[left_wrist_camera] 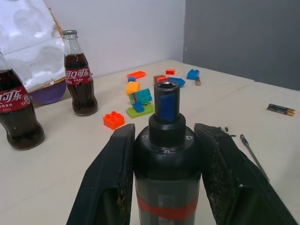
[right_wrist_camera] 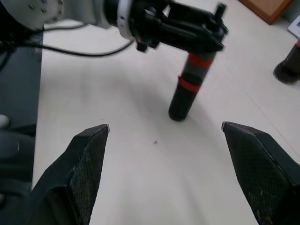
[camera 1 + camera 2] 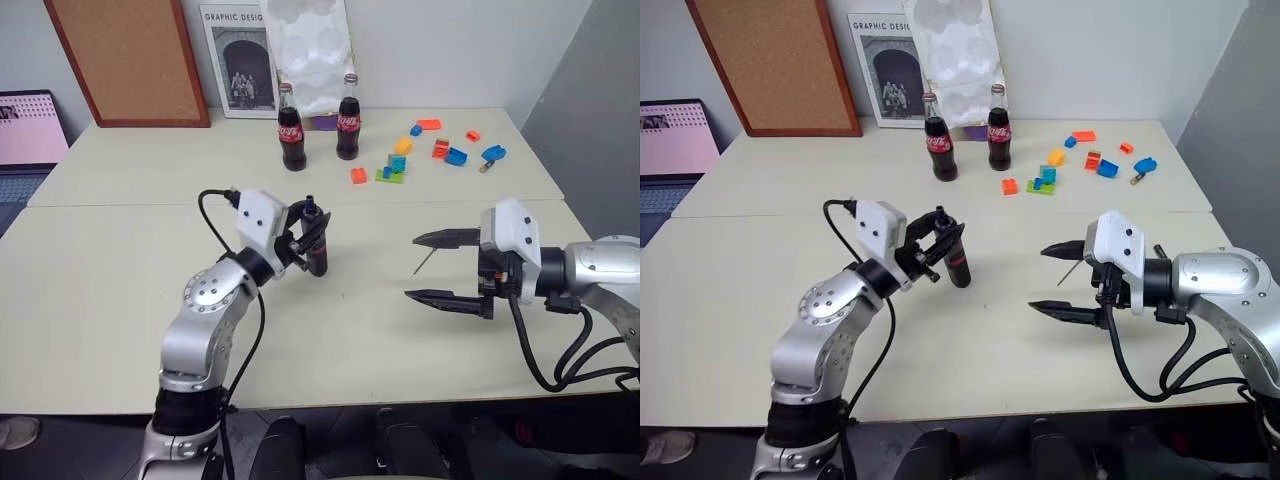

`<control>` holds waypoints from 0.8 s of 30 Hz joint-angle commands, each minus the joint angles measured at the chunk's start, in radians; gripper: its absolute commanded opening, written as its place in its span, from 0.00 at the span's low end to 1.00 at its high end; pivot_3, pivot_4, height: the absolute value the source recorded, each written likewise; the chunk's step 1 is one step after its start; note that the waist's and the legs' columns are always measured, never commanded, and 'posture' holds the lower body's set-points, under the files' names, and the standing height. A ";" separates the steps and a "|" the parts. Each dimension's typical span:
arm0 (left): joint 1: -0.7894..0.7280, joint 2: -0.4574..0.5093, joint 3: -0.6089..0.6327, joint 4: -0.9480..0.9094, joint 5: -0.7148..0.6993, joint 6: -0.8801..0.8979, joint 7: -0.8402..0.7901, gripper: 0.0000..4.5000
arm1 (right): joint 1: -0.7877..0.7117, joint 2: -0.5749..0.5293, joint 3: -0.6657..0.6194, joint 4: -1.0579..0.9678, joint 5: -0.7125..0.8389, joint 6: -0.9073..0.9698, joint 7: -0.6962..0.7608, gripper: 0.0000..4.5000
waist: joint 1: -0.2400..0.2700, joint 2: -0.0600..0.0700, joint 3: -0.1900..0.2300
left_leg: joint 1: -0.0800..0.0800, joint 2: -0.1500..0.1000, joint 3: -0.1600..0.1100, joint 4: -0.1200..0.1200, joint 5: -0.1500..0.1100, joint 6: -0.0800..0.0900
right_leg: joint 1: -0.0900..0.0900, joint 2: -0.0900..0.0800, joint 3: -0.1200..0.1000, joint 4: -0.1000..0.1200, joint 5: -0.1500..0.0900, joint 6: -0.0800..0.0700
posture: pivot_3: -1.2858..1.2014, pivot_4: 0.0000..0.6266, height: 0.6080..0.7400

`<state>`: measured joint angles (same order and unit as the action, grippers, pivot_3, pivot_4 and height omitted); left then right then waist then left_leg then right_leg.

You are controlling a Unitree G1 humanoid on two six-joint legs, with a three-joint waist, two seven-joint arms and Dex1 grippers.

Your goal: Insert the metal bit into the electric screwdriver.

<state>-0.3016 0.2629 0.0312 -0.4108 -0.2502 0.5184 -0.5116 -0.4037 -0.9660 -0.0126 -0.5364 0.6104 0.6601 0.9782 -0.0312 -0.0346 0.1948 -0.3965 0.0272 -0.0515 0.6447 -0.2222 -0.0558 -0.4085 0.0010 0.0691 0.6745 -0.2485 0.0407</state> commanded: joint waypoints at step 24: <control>-0.010 -0.012 -0.118 0.047 0.062 -0.120 0.080 0.36 | -0.839 0.325 0.743 1.579 -1.109 -1.255 0.242 0.91 | -0.002 0.001 0.001 | 0.001 -0.001 0.001 -0.001 0.000 0.000 | 0.001 -0.002 0.000 -0.002 0.001 0.000 | 0.52 0.24 1.00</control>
<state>-0.3171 0.2565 -0.0742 -0.3714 -0.1900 0.4030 -0.4344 -1.1966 -0.6422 0.7079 0.9712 -0.4257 -0.5208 1.2737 -0.0333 -0.0332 0.1956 -0.3955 0.0267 -0.0507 0.6434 -0.2222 -0.0561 -0.4073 -0.0005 0.0690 0.6725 -0.2479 0.0402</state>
